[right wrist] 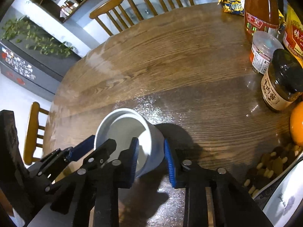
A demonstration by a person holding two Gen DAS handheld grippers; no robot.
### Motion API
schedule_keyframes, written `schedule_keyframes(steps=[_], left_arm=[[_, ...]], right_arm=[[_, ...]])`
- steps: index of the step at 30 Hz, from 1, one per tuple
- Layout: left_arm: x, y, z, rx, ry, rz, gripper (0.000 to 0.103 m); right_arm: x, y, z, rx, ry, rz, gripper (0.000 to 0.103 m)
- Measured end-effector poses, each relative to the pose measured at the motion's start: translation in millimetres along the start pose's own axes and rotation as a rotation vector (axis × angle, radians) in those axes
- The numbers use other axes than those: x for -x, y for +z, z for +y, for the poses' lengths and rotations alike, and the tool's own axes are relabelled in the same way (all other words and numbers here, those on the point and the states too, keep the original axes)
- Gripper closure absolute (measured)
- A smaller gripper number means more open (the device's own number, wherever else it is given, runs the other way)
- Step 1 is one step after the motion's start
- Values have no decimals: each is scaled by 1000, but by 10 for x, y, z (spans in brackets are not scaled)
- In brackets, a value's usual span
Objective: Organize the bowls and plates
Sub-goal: 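Grasp the rim of the white ramekin with the left gripper, then lift the white ramekin and carry it over the stacked bowls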
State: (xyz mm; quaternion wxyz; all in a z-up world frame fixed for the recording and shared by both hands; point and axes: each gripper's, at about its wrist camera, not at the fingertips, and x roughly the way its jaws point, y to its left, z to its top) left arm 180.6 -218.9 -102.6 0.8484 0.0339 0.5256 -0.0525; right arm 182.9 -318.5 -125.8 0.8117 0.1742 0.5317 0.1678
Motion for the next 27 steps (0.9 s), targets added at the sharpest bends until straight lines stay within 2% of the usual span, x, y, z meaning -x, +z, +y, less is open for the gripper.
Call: schedule_keyframes(steps=[4, 14, 27], left_arm=[[-20, -16, -53, -17, -15, 3, 81], [16, -116, -101, -52, 7, -7, 82], [626, -448, -33, -100, 40, -155, 83]], right_arm=[[-6, -5, 3, 11, -2, -4, 83], [57, -110, 114, 34, -35, -31, 83], [515, -446, 439, 77, -15, -136, 83]])
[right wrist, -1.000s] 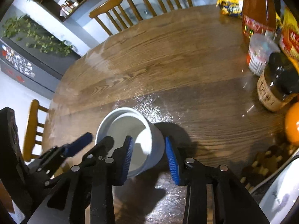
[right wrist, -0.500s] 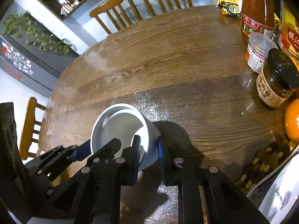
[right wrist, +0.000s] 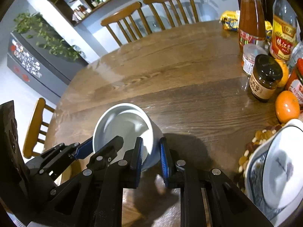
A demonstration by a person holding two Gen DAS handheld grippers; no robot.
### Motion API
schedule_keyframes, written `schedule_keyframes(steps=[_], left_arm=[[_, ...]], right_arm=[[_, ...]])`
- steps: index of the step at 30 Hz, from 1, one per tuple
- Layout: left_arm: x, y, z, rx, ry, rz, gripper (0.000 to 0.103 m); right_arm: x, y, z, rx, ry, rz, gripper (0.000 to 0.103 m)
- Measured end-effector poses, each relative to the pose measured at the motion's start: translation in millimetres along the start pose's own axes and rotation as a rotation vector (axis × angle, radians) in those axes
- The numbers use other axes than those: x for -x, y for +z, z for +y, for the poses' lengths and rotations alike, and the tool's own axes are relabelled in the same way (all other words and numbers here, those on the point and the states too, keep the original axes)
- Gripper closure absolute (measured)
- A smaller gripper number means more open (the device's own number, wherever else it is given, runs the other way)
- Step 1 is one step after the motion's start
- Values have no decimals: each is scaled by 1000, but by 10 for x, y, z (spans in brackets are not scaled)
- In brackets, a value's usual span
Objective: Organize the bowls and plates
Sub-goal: 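Lift the white ramekin and carry it over the stacked bowls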
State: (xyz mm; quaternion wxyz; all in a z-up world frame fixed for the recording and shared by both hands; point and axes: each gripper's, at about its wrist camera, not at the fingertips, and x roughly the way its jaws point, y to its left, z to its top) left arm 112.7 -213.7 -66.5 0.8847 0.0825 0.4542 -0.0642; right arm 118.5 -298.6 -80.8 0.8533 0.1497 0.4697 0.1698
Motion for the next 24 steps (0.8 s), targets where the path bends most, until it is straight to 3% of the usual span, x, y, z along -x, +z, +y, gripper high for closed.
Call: schedule_keyframes(steps=[15, 24], left_arm=[[607, -545, 473, 69, 52, -67, 81], [877, -779, 945, 148, 104, -93, 80]], right_arm=[[240, -495, 763, 93, 50, -17, 83], [200, -596, 1331, 178, 90, -11, 83]])
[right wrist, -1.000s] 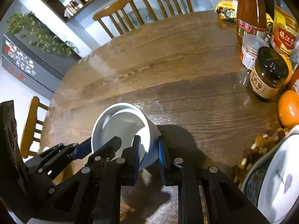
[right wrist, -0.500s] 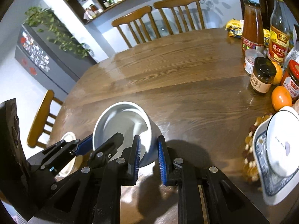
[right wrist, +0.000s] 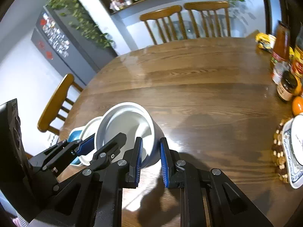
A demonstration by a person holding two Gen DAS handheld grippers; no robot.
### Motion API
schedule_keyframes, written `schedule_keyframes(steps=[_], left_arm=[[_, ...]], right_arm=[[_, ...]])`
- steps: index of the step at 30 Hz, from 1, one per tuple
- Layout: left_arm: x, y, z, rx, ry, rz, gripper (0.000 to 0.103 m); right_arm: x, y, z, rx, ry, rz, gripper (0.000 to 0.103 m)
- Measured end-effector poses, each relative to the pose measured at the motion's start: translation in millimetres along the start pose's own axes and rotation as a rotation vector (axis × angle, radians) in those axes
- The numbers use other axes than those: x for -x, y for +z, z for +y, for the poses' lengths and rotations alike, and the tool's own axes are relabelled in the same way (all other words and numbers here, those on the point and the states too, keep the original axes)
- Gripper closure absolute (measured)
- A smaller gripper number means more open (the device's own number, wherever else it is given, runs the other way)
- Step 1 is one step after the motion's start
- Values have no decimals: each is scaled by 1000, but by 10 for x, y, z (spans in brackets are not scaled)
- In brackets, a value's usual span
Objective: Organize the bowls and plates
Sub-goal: 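Lift the white ramekin and carry it over the stacked bowls, then lower the white ramekin into the smaller white bowl with the left gripper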
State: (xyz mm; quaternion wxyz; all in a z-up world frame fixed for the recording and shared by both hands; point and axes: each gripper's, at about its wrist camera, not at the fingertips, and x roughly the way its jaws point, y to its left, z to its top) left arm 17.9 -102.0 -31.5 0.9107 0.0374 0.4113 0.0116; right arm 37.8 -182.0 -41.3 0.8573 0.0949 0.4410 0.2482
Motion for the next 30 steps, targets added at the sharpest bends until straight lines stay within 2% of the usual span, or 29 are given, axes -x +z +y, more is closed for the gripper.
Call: schedule_keyframes(steps=[12, 23, 30], left_arm=[[115, -113, 648, 87, 59, -3, 80], [5, -139, 1200, 142, 83, 61, 80], [-139, -191, 1351, 159, 72, 112, 79]], right_arm=[[-262, 46, 676, 93, 55, 36, 83], [-603, 101, 1079, 132, 85, 77, 83], [-856, 101, 1184, 140, 85, 126, 83]])
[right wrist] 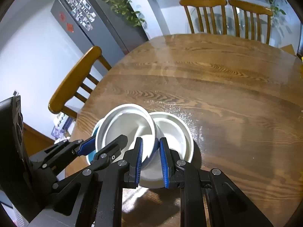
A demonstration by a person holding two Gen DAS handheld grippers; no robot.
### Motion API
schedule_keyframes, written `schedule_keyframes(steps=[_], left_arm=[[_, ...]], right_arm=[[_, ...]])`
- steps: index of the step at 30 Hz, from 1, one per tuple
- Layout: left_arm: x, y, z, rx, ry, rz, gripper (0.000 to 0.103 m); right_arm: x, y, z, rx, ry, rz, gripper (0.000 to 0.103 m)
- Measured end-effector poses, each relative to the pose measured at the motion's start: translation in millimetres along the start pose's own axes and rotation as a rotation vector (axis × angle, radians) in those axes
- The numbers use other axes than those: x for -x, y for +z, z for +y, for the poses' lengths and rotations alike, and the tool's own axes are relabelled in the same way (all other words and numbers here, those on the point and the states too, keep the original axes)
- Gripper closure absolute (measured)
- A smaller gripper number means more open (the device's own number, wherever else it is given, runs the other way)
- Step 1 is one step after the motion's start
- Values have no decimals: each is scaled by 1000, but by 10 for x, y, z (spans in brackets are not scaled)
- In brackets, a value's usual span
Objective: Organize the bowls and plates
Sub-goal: 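Lower the white ramekin into the smaller white bowl with the left gripper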
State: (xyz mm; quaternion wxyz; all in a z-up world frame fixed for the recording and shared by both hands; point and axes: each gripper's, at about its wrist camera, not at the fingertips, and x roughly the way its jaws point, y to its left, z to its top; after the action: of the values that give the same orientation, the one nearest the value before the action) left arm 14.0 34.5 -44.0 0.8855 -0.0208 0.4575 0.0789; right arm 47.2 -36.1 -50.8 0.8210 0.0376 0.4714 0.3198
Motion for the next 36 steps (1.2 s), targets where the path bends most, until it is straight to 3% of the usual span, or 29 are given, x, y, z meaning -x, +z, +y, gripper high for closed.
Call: schedule_keyframes(steps=[13, 36], left_arm=[[-237, -49, -6, -14, -23, 65, 79], [-348, -73, -23, -18, -4, 89, 80]], right_arm=[[-189, -54, -137, -43, -20, 57, 83], [-324, -52, -182, -49, -14, 92, 83]])
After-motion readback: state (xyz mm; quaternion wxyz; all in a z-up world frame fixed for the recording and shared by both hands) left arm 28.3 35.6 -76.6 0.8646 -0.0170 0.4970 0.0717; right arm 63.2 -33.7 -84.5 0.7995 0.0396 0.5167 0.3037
